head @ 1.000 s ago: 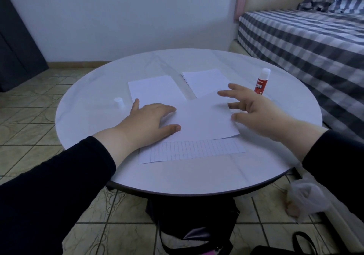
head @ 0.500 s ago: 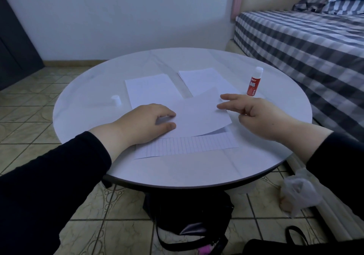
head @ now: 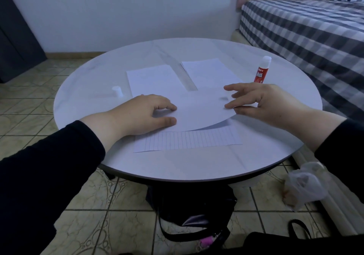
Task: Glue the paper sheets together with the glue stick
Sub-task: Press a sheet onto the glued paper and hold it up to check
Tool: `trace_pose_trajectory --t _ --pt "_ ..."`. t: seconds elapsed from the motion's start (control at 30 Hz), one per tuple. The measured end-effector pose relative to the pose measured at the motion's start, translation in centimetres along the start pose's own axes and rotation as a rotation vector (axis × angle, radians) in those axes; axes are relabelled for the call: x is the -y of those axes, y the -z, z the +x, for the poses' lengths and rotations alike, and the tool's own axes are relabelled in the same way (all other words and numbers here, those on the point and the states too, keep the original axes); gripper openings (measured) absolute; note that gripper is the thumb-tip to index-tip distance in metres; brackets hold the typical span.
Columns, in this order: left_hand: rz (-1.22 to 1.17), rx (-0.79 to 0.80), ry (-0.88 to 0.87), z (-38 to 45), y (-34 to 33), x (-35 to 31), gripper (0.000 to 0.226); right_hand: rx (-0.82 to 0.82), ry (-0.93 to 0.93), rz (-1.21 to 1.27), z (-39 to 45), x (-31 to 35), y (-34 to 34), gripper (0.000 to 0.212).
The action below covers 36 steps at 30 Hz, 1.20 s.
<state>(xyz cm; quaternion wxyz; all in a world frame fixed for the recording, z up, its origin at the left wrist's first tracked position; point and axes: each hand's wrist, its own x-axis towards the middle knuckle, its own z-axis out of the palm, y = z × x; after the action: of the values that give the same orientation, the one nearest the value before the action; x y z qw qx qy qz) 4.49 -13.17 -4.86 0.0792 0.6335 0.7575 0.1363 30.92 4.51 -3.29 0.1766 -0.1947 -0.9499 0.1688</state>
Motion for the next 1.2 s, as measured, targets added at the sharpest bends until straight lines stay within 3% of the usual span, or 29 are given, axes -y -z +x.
trace_pose_trajectory --t 0.2,0.3,0.4,0.53,0.9,1.2 --pt "0.003 0.113 -0.011 -0.3 0.6 -0.3 0.072 0.071 0.143 -0.191 0.2 -0.7 -0.3 0.019" --pt "-0.032 0.173 0.006 -0.4 1.1 -0.2 0.086 0.114 0.112 -0.228 -0.1 -0.4 -0.2 0.021" --pt "-0.060 0.210 0.018 -0.4 1.5 -0.2 0.088 0.154 0.105 -0.191 -0.1 -0.2 0.0 0.021" --pt "-0.061 0.233 0.040 -0.3 1.8 -0.6 0.089 0.254 0.019 -0.141 -0.2 0.6 -0.7 0.055" --pt "-0.080 0.167 0.047 -0.8 2.0 -1.2 0.053 0.197 0.035 -0.164 0.4 1.4 -1.5 0.061" --pt "-0.119 0.128 0.044 -1.3 1.8 -1.2 0.042 0.108 0.091 -0.112 0.1 2.0 -1.7 0.026"
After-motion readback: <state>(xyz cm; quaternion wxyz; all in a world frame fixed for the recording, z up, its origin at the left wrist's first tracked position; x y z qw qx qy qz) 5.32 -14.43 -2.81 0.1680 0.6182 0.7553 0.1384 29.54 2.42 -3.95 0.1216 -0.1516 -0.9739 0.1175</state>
